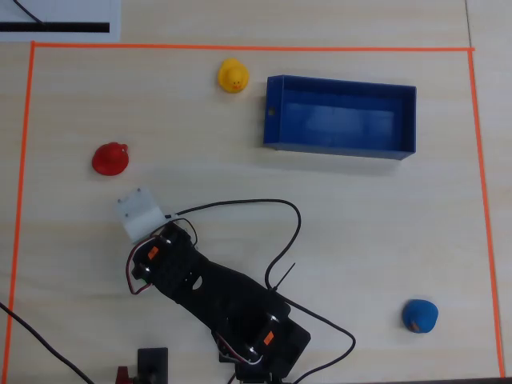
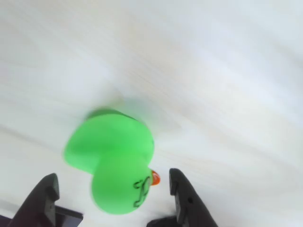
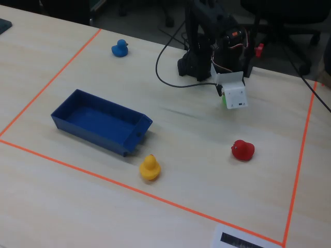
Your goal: Grasp green duck and put it into box.
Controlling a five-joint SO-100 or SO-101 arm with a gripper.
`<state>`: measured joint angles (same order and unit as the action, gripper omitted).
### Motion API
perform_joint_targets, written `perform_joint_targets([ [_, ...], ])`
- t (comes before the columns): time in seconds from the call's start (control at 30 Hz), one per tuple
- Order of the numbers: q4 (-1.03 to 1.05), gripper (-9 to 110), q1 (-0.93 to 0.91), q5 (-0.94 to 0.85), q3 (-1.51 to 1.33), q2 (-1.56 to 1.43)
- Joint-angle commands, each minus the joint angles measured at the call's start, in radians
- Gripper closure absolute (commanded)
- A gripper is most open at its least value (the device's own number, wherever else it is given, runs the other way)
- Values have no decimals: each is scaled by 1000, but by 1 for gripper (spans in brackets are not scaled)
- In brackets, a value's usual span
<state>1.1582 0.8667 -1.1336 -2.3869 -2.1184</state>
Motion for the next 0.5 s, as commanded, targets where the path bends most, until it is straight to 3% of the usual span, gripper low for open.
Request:
perform_joint_targets([
  [0.0, -6, 67, 34, 75, -3, -31],
  [0.47, -23, 73, 31, 69, 9, -6],
])
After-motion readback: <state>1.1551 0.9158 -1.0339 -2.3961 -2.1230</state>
